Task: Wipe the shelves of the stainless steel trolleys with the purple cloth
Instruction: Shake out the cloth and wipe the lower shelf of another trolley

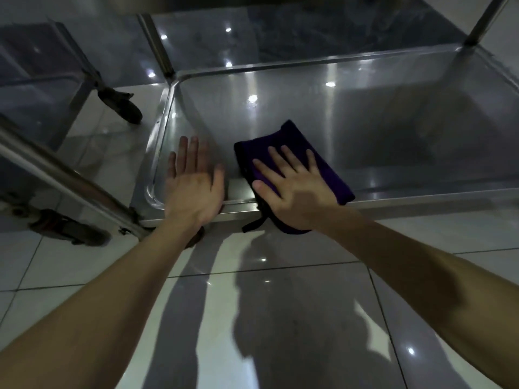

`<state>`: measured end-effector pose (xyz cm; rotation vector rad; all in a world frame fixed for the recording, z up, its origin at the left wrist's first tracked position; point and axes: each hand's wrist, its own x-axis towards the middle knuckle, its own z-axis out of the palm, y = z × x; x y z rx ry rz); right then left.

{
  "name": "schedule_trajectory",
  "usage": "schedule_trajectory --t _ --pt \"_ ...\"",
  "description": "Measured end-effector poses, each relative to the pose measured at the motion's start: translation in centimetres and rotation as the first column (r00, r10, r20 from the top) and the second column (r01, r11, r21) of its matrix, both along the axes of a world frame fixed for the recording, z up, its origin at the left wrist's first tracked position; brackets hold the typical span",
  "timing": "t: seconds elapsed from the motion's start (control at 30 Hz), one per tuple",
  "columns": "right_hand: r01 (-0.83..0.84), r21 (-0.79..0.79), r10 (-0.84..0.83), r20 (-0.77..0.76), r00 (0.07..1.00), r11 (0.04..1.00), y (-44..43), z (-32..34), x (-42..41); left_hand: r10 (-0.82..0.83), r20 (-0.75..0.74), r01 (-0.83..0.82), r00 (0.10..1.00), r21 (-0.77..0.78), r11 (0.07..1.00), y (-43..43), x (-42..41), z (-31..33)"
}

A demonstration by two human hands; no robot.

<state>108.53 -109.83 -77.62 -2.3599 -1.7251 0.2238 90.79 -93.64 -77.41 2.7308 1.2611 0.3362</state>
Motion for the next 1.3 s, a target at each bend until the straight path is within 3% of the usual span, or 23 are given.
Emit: schedule_trajectory --t 0.17,0.3,0.5,0.7,1.0,1.13,1.2,1.3 --pt "-0.056 -0.055 0.056 -0.006 0.998 0.997 7.6 0.0 2.3 0.009 -0.005 -0.009 1.0 -0.028 1.0 0.0 0.1 -0.1" --pt "-0.009 -0.089 0.008 -0.014 1.0 0.996 15.5 1.8 7.8 0.014 -0.014 -0.014 1.0 -0.025 1.0 -0.1 0.3 -0.1" --pt "0.039 -0.123 -0.041 -0.011 0.999 0.992 22.4 2.7 8.2 0.058 0.027 -0.057 0.998 -0.032 0.998 0.1 0.7 -0.1" --pt "-0.025 -0.143 0.021 -0.032 0.999 0.989 18.3 2.7 5.6 0.101 0.139 -0.096 0.985 -0.046 0.994 0.0 0.8 -0.2" --pt "-0.083 -0.026 0.083 -0.001 0.997 0.996 1.9 1.3 -1.1 0.082 0.26 -0.079 0.962 -0.023 0.997 -0.9 0.6 1.0" --pt "-0.086 -0.058 0.088 0.033 0.996 0.995 1.1 1.6 -2.2 0.025 0.454 0.015 0.891 -0.084 0.996 -1.4 -0.5 1.9" --pt "-0.094 -0.096 0.091 -0.038 0.995 0.991 1.6 2.6 -1.7 0.017 0.551 -0.006 0.834 -0.021 1.0 -2.0 -1.8 2.5" --pt "-0.091 0.002 0.091 -0.076 0.993 0.996 1.4 3.9 -0.3 -0.001 0.657 -0.046 0.754 0.054 0.997 -3.2 -5.1 2.8"
